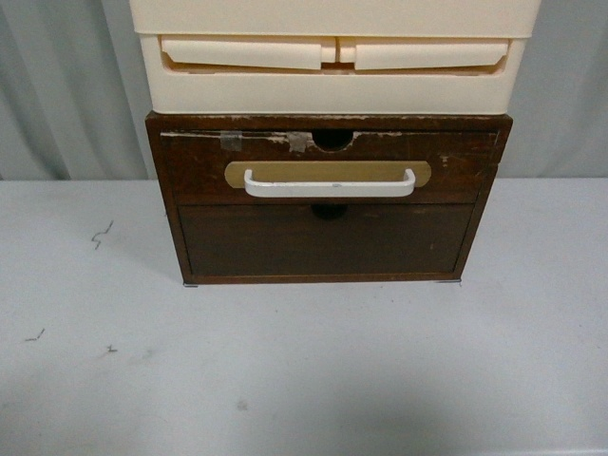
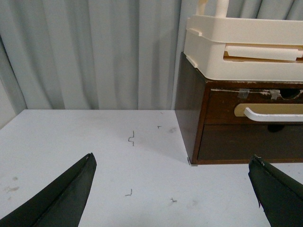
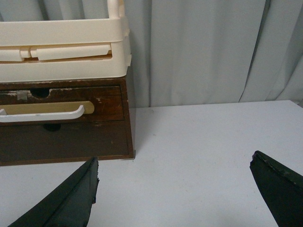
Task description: Open drawer
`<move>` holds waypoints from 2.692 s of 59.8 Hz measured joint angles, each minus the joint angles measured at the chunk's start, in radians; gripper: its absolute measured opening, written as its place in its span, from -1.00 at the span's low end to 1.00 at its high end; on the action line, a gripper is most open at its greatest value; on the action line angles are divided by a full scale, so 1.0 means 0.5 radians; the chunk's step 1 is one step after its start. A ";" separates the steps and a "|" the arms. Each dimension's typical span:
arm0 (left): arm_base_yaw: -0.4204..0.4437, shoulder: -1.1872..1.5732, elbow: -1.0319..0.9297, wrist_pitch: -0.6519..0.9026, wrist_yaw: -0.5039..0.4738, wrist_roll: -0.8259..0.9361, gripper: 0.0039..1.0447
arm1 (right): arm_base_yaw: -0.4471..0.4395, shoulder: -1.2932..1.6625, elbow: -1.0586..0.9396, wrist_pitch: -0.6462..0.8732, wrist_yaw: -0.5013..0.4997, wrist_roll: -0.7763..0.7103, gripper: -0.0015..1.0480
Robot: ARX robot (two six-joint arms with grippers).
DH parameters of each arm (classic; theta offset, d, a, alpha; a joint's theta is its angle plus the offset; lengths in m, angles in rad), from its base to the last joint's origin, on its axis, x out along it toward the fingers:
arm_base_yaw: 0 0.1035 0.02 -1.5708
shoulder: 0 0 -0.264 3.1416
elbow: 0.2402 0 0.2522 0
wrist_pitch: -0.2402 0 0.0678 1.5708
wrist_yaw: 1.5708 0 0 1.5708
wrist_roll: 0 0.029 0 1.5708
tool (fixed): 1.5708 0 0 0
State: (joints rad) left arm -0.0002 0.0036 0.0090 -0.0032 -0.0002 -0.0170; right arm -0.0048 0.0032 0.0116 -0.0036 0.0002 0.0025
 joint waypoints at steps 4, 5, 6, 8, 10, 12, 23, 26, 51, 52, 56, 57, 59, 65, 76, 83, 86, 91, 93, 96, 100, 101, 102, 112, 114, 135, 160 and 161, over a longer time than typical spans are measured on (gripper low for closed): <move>0.000 0.000 0.000 0.000 0.000 0.000 0.88 | 0.000 0.000 0.000 0.000 0.001 0.000 0.87; 0.000 0.000 0.000 0.000 0.000 0.000 0.88 | 0.000 0.000 0.000 0.000 0.001 0.000 0.87; 0.000 0.000 0.000 0.000 0.000 0.000 0.88 | 0.000 0.000 0.000 0.000 0.001 0.000 0.87; 0.000 0.000 0.000 0.000 0.000 0.000 0.88 | 0.000 0.000 0.000 0.000 0.001 0.000 0.87; 0.000 0.000 0.000 0.000 0.000 0.000 0.88 | 0.000 0.000 0.000 0.000 0.001 0.000 0.87; 0.000 0.000 0.000 0.000 0.000 0.000 0.88 | 0.000 0.000 0.000 0.000 0.001 0.000 0.87; 0.000 0.000 0.000 0.000 0.001 0.000 0.88 | 0.000 0.000 0.000 0.000 0.001 0.000 0.87; 0.000 0.000 0.000 0.000 0.000 0.000 0.88 | 0.001 0.002 0.001 -0.010 0.004 0.000 0.87; -0.424 1.804 0.668 0.570 0.035 -1.073 0.88 | -0.077 1.907 0.375 0.904 -0.397 0.616 0.87; -0.441 1.912 0.698 0.660 0.076 -1.119 0.88 | -0.069 1.968 0.384 0.948 -0.412 0.630 0.87; -0.486 2.231 0.776 0.905 0.134 -1.308 0.88 | -0.030 2.396 0.456 1.266 -0.496 0.800 0.87; -0.503 2.329 0.797 0.990 0.153 -1.366 0.88 | -0.024 2.456 0.470 1.304 -0.497 0.820 0.87; -0.516 2.426 0.817 1.066 0.179 -1.424 0.88 | -0.008 2.632 0.520 1.424 -0.516 0.885 0.87; -0.546 2.791 0.894 1.353 0.279 -1.625 0.88 | 0.038 3.038 0.664 1.697 -0.583 1.058 0.87; -0.567 3.330 1.077 1.748 0.401 -1.971 0.88 | 0.138 3.534 0.885 2.043 -0.742 1.425 0.87; -0.592 3.548 1.188 1.846 0.453 -2.098 0.88 | 0.238 3.799 1.041 2.234 -0.787 1.659 0.87; -0.608 3.626 1.227 1.896 0.480 -2.140 0.88 | 0.278 3.894 1.112 2.296 -0.794 1.752 0.87; -0.629 3.761 1.308 1.951 0.489 -2.220 0.88 | 0.352 4.069 1.268 2.354 -0.786 1.879 0.87; -0.635 3.796 1.334 1.954 0.488 -2.246 0.88 | 0.370 4.118 1.315 2.359 -0.777 1.901 0.87; -0.640 3.845 1.369 1.956 0.484 -2.274 0.88 | 0.391 4.160 1.360 2.356 -0.762 1.926 0.87; -0.645 3.890 1.398 1.978 0.483 -2.297 0.88 | 0.407 4.225 1.433 2.367 -0.750 1.959 0.87; -0.648 3.911 1.415 1.980 0.483 -2.309 0.88 | 0.410 4.237 1.446 2.368 -0.750 1.962 0.87; -0.650 3.921 1.423 1.980 0.483 -2.311 0.88 | 0.421 4.258 1.473 2.373 -0.742 1.986 0.87; -0.651 4.041 1.547 2.005 0.482 -2.370 0.88 | 0.459 4.378 1.637 2.416 -0.715 2.073 0.87; -0.651 4.059 1.568 2.022 0.484 -2.383 0.88 | 0.459 4.388 1.654 2.417 -0.710 2.083 0.87; -0.612 4.170 1.733 2.082 0.536 -2.488 0.50 | 0.549 4.508 1.848 2.506 -0.620 2.277 0.74; -0.595 4.220 1.756 2.095 0.542 -2.647 -0.68 | 0.575 4.555 1.940 2.477 -0.586 2.358 -0.51; -0.594 4.221 1.756 2.099 0.543 -2.659 -0.70 | 0.575 4.555 1.939 2.482 -0.586 2.392 -0.54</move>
State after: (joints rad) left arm -0.2974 2.1139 0.8867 1.0462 0.2714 -1.3464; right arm 0.2829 2.2807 0.9813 1.2373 -0.2928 1.1984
